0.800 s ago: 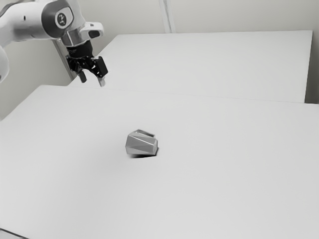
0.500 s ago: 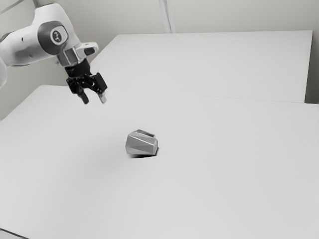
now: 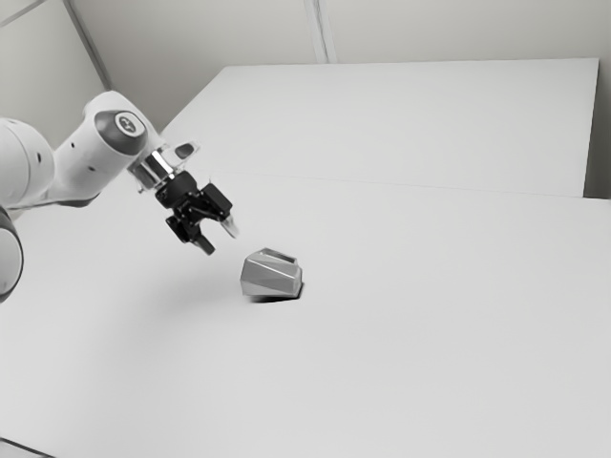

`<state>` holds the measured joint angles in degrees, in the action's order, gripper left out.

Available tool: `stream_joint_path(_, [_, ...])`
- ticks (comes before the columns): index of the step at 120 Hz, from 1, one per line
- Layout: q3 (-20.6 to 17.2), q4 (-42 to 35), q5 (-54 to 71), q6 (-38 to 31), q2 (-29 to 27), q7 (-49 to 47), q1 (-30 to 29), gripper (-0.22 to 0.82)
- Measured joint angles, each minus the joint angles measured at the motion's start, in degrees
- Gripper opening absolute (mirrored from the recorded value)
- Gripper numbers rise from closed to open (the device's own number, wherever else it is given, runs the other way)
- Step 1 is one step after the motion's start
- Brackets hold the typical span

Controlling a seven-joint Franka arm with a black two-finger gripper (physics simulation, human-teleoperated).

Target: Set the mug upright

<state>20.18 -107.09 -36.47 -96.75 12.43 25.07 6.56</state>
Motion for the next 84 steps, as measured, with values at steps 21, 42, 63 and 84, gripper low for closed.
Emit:
stream_joint_path(21, [0.1, 0.1, -3.8, -3.3, 3.5, 3.4, -0.8, 0.58])
stream_joint_path(42, [0.1, 1.4, -7.4, -7.6, 7.1, 6.1, -0.5, 0.58])
stream_joint_path(63, [-0.1, -0.2, -10.4, -9.6, 8.2, 8.1, 0.4, 0.58])
stream_joint_path(84, [-0.4, -2.9, -12.6, -10.6, 7.2, 9.6, 1.5, 0.57])
